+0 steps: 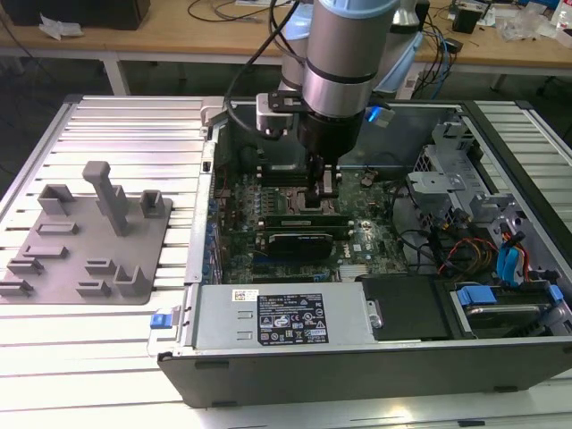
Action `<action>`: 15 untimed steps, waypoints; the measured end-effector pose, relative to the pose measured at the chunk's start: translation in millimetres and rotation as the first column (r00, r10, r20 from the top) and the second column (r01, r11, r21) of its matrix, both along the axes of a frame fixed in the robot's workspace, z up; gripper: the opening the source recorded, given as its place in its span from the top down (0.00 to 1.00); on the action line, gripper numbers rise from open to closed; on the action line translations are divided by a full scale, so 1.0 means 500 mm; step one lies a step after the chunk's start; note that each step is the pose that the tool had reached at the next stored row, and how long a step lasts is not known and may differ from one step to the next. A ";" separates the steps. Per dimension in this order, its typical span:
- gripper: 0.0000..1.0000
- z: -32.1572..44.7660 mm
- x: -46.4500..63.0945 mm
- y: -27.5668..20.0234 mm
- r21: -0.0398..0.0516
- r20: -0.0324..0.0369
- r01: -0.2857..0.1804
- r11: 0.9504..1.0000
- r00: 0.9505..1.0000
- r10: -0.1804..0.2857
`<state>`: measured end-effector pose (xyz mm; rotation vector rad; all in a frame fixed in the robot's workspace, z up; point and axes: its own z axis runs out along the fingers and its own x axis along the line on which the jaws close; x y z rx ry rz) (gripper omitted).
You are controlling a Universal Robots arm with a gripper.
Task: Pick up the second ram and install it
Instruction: 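Insert the second ram into the second slot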
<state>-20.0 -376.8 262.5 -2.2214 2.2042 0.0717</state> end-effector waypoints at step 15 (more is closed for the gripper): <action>0.92 0.003 0.006 0.0002 0.000 0.000 -0.001 1.000 1.000 0.001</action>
